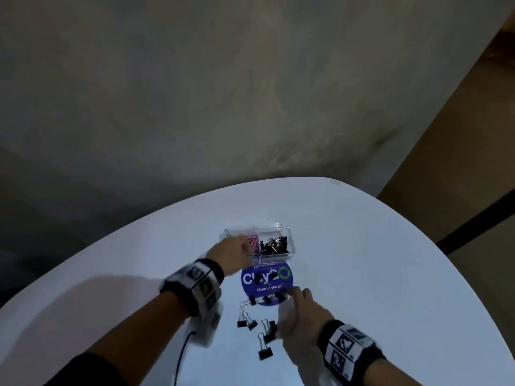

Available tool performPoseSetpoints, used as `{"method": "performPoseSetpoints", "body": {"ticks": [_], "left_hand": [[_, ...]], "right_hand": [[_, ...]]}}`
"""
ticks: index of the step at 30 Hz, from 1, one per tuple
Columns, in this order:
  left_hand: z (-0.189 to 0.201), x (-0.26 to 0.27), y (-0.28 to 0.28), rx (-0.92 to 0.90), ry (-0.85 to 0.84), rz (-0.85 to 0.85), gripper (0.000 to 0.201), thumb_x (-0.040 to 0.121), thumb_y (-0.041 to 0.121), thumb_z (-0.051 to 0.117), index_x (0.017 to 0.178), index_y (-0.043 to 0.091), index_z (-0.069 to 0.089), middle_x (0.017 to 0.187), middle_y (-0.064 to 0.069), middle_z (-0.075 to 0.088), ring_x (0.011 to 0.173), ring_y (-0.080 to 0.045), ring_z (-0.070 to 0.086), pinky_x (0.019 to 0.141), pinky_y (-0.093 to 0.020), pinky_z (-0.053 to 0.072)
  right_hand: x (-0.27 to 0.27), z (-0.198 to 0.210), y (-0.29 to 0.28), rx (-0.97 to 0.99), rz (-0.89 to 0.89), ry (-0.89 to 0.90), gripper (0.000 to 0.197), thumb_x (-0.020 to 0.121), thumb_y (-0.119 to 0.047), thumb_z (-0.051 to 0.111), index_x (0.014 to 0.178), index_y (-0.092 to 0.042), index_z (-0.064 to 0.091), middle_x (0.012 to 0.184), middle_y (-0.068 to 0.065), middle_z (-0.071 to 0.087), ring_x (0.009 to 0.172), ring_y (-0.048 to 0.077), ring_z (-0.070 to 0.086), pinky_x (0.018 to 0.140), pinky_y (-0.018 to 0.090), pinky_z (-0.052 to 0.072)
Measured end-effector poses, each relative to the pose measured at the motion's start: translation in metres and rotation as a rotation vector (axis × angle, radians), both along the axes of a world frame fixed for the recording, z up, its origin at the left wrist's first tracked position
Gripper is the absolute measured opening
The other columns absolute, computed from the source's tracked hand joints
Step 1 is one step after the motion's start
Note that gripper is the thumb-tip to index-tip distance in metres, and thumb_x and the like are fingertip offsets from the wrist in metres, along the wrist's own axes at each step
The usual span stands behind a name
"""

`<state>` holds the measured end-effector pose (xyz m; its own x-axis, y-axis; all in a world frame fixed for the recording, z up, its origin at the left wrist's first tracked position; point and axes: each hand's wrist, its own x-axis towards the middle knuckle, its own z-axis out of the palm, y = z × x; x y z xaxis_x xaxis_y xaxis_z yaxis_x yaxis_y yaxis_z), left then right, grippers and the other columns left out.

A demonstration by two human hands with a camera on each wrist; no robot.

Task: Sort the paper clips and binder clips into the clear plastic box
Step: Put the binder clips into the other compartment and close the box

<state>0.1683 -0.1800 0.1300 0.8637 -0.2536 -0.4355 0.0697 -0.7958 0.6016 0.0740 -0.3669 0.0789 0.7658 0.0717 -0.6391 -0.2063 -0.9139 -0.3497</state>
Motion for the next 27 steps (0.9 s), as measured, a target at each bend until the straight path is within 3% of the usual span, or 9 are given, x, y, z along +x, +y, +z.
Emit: {"method": "performPoseSetpoints", "body": {"ticks": [2, 4, 7, 10, 13, 15, 17, 22, 27], "left_hand": [[-0.022, -0.035, 0.021, 0.164, 0.114, -0.11, 0.056, 0.077, 0.031, 0.072, 0.123, 0.018, 0.042, 0.122, -0.008, 0.056, 0.104, -0.022, 0.056, 0.09, -0.034, 0.047], [-0.047, -0.07, 0.034, 0.273, 0.157, -0.199, 0.099, 0.07, 0.039, 0.076, 0.144, 0.019, 0.015, 0.143, -0.012, 0.035, 0.125, -0.027, 0.046, 0.106, -0.038, 0.041], [-0.065, -0.107, 0.027, 0.351, 0.118, -0.284, 0.122, 0.065, 0.046, 0.077, 0.147, 0.026, -0.012, 0.142, -0.01, 0.027, 0.119, -0.031, 0.051, 0.097, -0.041, 0.046], [-0.066, -0.108, 0.007, 0.338, -0.008, -0.26, 0.113, 0.073, 0.037, 0.074, 0.146, 0.028, -0.012, 0.142, -0.009, 0.028, 0.121, -0.03, 0.047, 0.097, -0.041, 0.047], [-0.06, -0.083, -0.004, 0.386, -0.091, -0.285, 0.108, 0.076, 0.034, 0.073, 0.147, 0.026, -0.009, 0.152, -0.011, 0.016, 0.134, -0.032, 0.031, 0.104, -0.043, 0.041], [-0.057, -0.066, -0.008, 0.466, -0.131, -0.376, 0.11, 0.074, 0.036, 0.073, 0.147, 0.025, -0.008, 0.157, -0.012, 0.004, 0.139, -0.034, 0.023, 0.107, -0.046, 0.038], [-0.054, -0.053, -0.012, 0.515, -0.124, -0.432, 0.112, 0.072, 0.036, 0.075, 0.148, 0.024, -0.007, 0.158, -0.011, 0.002, 0.138, -0.034, 0.025, 0.104, -0.047, 0.04], [-0.055, -0.041, -0.015, 0.476, -0.09, -0.437, 0.11, 0.069, 0.03, 0.078, 0.148, 0.018, 0.003, 0.153, -0.009, 0.014, 0.134, -0.031, 0.029, 0.104, -0.045, 0.041], [-0.057, -0.043, -0.004, 0.456, -0.103, -0.416, 0.087, 0.07, 0.035, 0.075, 0.139, 0.013, 0.027, 0.145, -0.009, 0.025, 0.13, -0.029, 0.032, 0.101, -0.041, 0.041]], "right_hand": [[-0.013, -0.006, 0.016, -0.116, 0.101, -0.038, 0.101, 0.068, -0.048, 0.07, 0.143, -0.025, 0.007, 0.132, 0.005, 0.031, 0.118, 0.028, 0.047, 0.093, 0.041, 0.047], [-0.02, -0.013, 0.026, -0.211, 0.167, -0.095, 0.1, 0.08, -0.04, 0.062, 0.146, -0.023, -0.01, 0.142, 0.009, 0.025, 0.122, 0.029, 0.042, 0.093, 0.04, 0.046], [-0.023, -0.026, 0.032, -0.254, 0.157, -0.122, 0.099, 0.084, -0.036, 0.058, 0.145, -0.022, -0.019, 0.145, 0.009, 0.023, 0.123, 0.03, 0.041, 0.092, 0.038, 0.047], [-0.006, -0.024, 0.034, -0.181, 0.055, -0.055, 0.12, 0.07, -0.05, 0.071, 0.145, -0.026, -0.018, 0.145, 0.008, 0.018, 0.128, 0.032, 0.036, 0.099, 0.042, 0.044], [0.023, -0.017, 0.034, -0.18, 0.02, -0.098, 0.126, 0.061, -0.054, 0.076, 0.146, -0.027, -0.013, 0.148, 0.008, 0.014, 0.13, 0.033, 0.032, 0.101, 0.045, 0.044], [0.035, -0.015, 0.035, -0.231, 0.094, -0.116, 0.121, 0.063, -0.054, 0.075, 0.146, -0.028, -0.009, 0.151, 0.009, 0.012, 0.131, 0.032, 0.031, 0.1, 0.045, 0.044], [0.043, -0.017, 0.036, -0.258, 0.156, -0.097, 0.115, 0.066, -0.053, 0.073, 0.147, -0.028, -0.005, 0.153, 0.01, 0.009, 0.133, 0.033, 0.028, 0.101, 0.046, 0.042], [0.051, -0.019, 0.04, -0.208, 0.153, -0.068, 0.094, 0.072, -0.046, 0.069, 0.144, -0.023, 0.014, 0.15, 0.01, 0.016, 0.135, 0.033, 0.026, 0.104, 0.048, 0.041], [0.038, -0.022, 0.032, -0.062, 0.083, -0.085, 0.083, 0.07, -0.037, 0.069, 0.139, -0.023, 0.023, 0.142, 0.009, 0.023, 0.13, 0.033, 0.032, 0.102, 0.045, 0.042]]}}
